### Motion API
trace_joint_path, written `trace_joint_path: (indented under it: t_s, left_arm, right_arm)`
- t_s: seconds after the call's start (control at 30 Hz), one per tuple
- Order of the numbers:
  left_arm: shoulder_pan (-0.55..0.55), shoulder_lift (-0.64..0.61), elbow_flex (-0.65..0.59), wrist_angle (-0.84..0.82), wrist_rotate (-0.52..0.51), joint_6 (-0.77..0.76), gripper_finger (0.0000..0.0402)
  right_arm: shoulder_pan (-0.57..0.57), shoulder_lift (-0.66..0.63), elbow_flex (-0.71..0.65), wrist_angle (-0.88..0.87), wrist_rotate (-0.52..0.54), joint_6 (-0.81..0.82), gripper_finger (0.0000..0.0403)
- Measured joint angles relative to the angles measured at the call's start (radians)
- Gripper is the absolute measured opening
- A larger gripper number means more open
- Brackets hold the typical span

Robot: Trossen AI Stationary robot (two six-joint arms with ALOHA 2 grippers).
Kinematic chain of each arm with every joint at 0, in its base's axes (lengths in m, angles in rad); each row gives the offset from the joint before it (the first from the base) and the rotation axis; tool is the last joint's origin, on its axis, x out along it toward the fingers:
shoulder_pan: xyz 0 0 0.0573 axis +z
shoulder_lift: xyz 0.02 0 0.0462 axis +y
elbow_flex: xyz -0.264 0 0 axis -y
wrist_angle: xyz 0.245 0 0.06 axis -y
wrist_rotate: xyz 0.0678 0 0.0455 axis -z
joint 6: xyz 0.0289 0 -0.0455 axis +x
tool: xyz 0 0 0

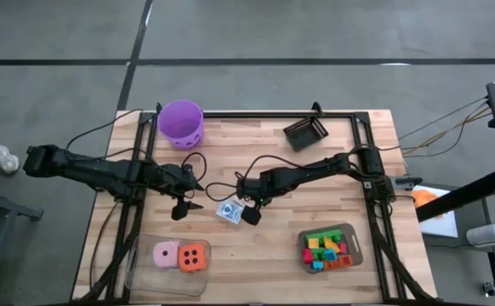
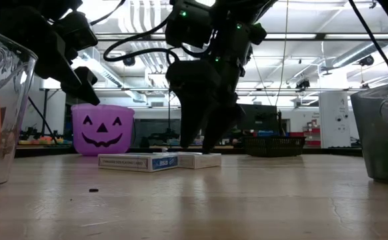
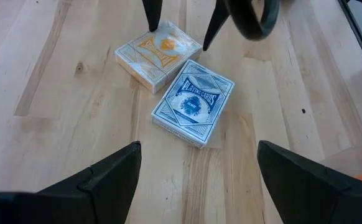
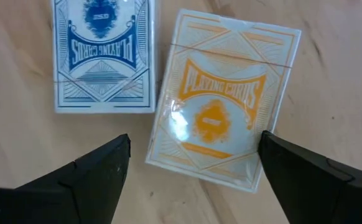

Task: Pick & Place Toys
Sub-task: Put the yellow playing card into the basket bin

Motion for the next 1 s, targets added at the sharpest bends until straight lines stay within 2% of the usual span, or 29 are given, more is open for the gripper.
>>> trace_joint_path:
  t_s: [0.4, 0.63, 0.8, 1.0]
  left_arm:
    - [0.000, 0.000, 0.000, 0.000, 0.000, 0.000, 0.0324]
    - [0.000, 0.000, 0.000, -0.001, 0.000, 0.000, 0.0324]
    - [0.000, 0.000, 0.000, -0.001, 0.000, 0.000, 0.0324]
    - [0.000, 0.000, 0.000, -0.001, 0.000, 0.000, 0.0324]
  right_arm:
    - [0.000, 0.022, 0.022, -0.040, 0.022, -0.001, 0.0349]
    - [0.006, -0.026, 0.089, -0.179, 0.131, -0.014, 0.0349]
    - [-0.004, -0.029, 0.085, -0.209, 0.128, -0.049, 0.0349]
    - [-0.002, 0.009, 0.076, -0.210, 0.104, -0.162, 0.0349]
